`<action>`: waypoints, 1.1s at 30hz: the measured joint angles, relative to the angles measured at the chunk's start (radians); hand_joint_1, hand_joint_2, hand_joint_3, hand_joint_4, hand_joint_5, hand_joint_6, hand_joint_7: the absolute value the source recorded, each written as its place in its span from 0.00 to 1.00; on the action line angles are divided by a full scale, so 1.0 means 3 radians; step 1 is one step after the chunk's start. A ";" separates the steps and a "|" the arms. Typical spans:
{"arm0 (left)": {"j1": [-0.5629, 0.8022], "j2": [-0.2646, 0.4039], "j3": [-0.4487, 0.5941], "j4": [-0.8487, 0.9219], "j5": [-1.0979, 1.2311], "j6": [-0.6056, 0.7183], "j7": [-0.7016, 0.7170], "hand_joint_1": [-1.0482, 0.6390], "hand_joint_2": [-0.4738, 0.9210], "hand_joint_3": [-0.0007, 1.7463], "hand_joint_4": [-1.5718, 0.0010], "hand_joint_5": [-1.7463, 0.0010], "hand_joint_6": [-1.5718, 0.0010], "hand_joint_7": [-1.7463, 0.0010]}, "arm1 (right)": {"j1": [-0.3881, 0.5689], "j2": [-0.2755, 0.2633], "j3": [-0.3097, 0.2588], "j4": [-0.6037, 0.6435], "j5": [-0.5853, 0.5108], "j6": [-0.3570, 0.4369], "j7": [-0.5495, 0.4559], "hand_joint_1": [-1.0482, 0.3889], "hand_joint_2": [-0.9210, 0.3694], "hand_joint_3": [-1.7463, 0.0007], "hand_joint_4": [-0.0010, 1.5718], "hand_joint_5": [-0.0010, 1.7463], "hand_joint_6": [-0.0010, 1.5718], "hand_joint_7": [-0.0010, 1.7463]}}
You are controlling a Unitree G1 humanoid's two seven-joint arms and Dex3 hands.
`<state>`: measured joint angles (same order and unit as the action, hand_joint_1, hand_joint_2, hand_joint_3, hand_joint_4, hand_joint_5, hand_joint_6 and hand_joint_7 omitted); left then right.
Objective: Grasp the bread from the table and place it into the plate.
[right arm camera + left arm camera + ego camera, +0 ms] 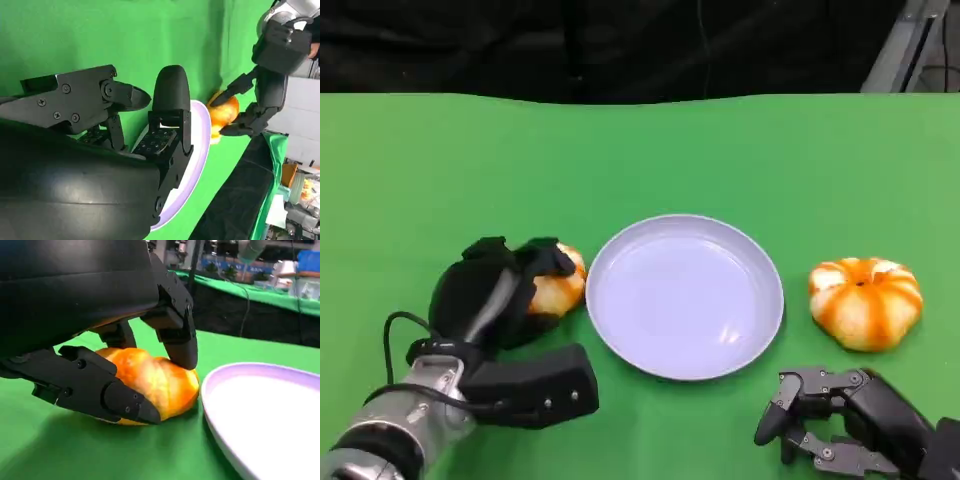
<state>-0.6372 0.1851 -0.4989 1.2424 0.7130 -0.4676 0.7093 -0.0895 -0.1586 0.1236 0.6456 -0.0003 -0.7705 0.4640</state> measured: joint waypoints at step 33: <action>0.0257 0.0182 0.0190 -0.0920 -0.0059 0.0000 0.0592 0.60 0.92 0.00 0.67 0.00 0.70 0.04 | -0.0010 0.0003 0.0000 0.0013 0.0004 0.0000 0.0011 0.73 0.00 0.72 0.46 0.86 0.53 0.59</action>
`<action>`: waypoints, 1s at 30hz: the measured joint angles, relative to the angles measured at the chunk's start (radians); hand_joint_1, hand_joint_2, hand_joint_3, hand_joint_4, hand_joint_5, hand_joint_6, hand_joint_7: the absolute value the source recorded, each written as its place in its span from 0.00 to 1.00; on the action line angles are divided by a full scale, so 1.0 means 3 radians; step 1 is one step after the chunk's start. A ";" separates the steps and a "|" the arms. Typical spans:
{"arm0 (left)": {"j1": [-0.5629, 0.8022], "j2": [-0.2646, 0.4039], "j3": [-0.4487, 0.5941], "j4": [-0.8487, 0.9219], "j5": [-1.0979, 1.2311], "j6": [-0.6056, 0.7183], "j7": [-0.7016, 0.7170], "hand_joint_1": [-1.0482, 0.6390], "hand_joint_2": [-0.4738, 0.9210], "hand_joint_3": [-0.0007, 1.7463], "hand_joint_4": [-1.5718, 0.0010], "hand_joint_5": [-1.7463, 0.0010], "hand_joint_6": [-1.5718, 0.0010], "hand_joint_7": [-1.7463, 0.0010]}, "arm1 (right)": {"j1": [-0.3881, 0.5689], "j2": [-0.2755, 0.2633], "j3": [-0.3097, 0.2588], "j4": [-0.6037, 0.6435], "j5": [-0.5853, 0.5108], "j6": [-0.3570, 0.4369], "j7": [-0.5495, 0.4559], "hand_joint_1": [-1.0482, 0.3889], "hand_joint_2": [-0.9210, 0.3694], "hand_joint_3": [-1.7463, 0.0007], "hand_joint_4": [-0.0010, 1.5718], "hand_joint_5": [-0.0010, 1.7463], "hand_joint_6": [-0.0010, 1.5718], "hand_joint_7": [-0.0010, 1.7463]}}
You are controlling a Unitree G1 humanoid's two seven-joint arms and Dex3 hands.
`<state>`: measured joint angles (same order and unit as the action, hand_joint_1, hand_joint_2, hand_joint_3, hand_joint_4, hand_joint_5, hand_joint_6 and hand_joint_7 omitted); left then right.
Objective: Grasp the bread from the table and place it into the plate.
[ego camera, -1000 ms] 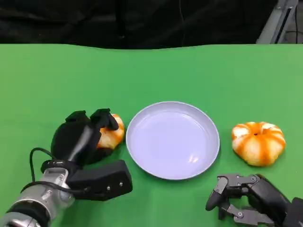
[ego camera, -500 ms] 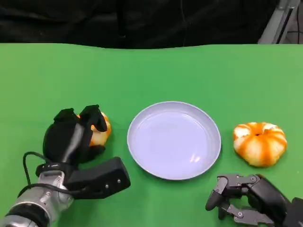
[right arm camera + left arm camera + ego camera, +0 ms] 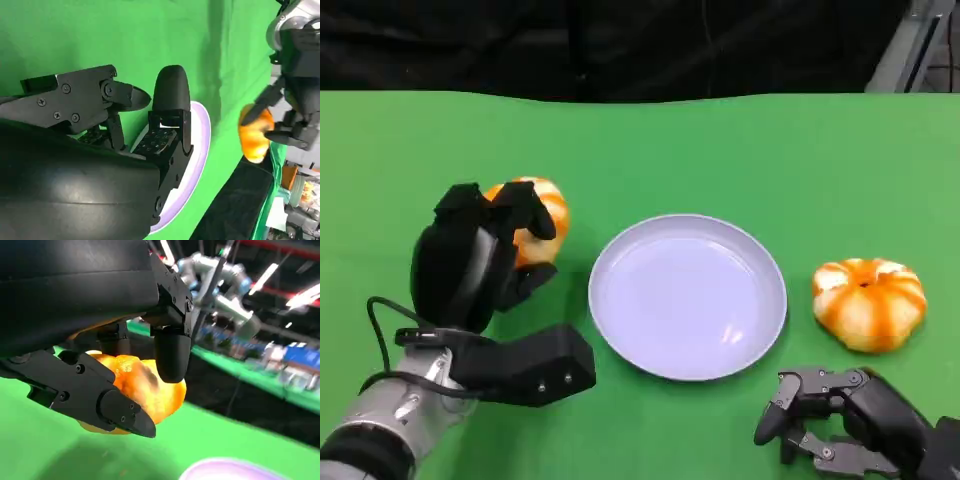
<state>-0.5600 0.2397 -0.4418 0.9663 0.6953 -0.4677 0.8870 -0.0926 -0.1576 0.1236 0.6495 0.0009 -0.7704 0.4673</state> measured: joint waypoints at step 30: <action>0.0402 -0.0120 -0.0037 -0.1101 0.0152 -0.0344 -0.0397 0.62 0.93 0.00 0.65 0.00 0.72 0.01 | -0.0055 0.0011 0.0009 0.0051 -0.0070 -0.0029 -0.0076 0.73 0.00 0.72 0.46 0.86 0.53 0.60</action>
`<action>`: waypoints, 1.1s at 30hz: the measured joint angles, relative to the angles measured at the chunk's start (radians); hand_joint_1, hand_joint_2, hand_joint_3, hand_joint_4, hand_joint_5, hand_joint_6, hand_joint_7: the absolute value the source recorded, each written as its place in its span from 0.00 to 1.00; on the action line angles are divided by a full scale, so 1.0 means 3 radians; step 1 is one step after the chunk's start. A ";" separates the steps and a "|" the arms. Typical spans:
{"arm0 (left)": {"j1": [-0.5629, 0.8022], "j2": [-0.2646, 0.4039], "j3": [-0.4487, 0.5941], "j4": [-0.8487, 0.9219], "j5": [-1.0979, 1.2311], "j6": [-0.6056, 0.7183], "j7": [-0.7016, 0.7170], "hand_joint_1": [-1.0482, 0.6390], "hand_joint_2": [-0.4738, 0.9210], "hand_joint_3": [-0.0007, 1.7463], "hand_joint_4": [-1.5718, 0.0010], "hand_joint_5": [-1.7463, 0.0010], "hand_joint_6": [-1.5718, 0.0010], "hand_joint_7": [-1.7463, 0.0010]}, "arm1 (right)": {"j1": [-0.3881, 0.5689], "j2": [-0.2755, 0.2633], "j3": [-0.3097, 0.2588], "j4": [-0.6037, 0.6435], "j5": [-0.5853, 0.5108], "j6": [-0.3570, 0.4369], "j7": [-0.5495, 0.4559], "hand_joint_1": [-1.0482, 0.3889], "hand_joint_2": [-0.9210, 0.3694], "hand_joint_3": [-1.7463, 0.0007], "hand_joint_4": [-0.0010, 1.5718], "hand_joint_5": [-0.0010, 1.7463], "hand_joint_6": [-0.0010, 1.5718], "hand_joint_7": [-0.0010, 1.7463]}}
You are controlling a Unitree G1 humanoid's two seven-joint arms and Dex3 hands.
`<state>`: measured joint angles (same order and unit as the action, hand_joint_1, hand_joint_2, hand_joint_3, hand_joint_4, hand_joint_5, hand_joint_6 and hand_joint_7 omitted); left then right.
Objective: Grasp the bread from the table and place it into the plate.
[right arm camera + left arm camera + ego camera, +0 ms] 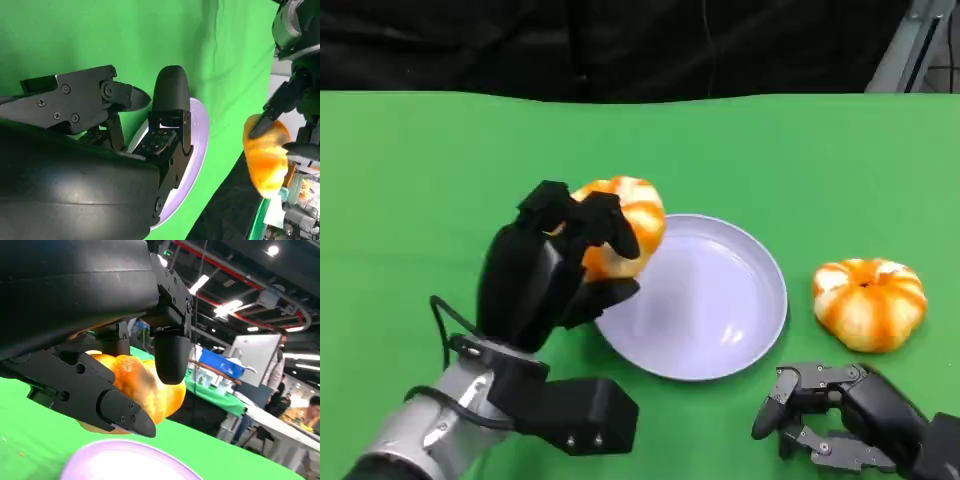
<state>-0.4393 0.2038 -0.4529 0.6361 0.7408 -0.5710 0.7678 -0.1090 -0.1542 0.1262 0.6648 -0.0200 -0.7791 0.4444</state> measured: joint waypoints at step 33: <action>-0.0776 -0.0479 -0.0023 0.1357 -0.0360 -0.0371 -0.0895 0.60 0.96 0.00 0.69 0.08 0.66 0.19 | 0.0045 0.0039 0.0095 -0.0145 -0.0023 0.0119 -0.0051 0.70 0.00 0.74 0.46 0.87 0.53 0.62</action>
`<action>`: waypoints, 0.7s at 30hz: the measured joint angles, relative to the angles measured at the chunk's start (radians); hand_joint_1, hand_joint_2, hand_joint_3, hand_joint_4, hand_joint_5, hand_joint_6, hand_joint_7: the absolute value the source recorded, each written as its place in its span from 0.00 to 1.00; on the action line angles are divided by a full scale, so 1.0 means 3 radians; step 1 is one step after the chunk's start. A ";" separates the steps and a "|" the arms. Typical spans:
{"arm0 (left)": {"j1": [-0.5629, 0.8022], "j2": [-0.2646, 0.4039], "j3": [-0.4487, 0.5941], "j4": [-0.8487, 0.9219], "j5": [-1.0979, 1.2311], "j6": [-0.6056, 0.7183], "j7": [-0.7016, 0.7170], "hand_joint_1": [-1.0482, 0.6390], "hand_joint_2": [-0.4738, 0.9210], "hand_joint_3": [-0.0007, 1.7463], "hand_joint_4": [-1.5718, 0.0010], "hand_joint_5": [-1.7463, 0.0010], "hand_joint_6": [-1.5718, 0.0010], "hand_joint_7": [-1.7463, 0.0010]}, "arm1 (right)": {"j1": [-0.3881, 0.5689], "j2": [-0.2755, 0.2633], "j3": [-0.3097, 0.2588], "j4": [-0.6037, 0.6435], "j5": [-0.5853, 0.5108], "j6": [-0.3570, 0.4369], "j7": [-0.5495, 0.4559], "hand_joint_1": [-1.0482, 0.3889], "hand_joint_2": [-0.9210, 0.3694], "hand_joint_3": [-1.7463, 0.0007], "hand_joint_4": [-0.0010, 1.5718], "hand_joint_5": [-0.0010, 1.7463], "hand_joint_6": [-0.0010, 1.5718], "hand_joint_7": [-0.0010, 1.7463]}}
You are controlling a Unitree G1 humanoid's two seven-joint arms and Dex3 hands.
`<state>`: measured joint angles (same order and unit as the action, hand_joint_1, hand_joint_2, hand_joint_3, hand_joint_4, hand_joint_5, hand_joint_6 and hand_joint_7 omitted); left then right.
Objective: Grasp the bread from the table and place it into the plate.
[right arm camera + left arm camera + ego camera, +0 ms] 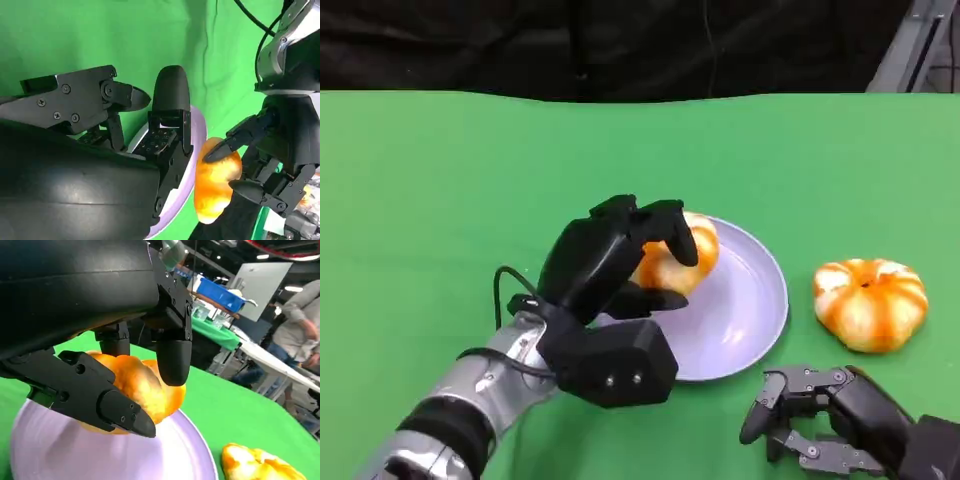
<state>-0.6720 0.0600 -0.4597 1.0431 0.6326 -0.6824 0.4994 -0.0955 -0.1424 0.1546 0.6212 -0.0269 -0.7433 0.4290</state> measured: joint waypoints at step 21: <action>-0.0297 -0.0059 0.0005 0.0403 -0.0086 0.0014 -0.0509 0.55 0.97 0.00 0.64 0.33 0.38 0.87 | 0.0022 0.0009 0.0029 -0.0083 -0.0063 0.0024 -0.0057 0.73 0.02 0.71 0.47 0.86 0.52 0.63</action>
<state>-0.7610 0.0424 -0.4582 1.1641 0.6070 -0.6780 0.3468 -0.0889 -0.1399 0.1634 0.5965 -0.0458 -0.7362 0.4119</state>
